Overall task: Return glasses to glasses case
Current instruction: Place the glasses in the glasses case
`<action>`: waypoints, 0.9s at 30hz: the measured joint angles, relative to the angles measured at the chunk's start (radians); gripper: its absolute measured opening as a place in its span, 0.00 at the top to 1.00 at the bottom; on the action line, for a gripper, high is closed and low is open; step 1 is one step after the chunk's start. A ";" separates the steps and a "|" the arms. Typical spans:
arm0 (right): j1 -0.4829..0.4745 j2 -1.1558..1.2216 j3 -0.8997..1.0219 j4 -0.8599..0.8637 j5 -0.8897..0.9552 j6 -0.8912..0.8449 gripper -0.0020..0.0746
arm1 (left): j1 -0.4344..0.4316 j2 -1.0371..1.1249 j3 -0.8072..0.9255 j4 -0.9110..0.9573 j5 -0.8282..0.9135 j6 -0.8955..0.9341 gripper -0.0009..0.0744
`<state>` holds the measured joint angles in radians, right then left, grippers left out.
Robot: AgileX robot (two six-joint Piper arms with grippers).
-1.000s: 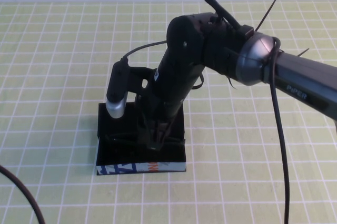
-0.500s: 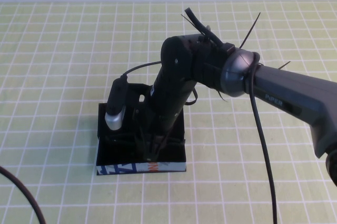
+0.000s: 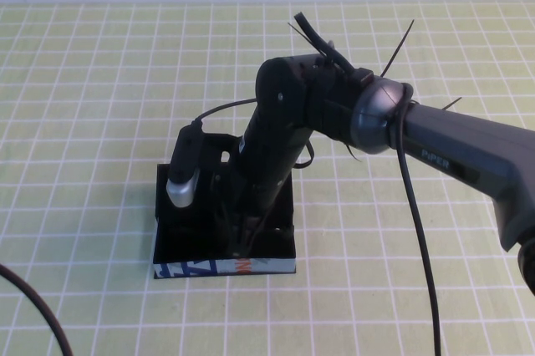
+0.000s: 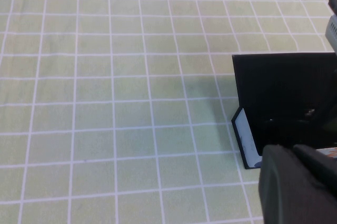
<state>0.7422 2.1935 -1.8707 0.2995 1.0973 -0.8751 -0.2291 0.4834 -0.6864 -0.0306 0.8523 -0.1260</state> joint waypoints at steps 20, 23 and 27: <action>0.000 0.000 0.000 0.077 -0.001 -0.042 0.95 | 0.000 0.000 0.000 0.000 0.014 0.002 0.99; 0.000 0.000 0.000 0.068 -0.009 -0.042 0.89 | 0.000 0.000 0.000 0.000 0.014 0.002 0.99; 0.000 0.000 0.000 0.062 -0.017 -0.042 0.79 | 0.000 0.000 0.000 0.000 0.014 0.002 0.99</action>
<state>0.7422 2.1935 -1.8707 0.3616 1.0800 -0.9174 -0.2291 0.4834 -0.6864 -0.0306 0.8668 -0.1238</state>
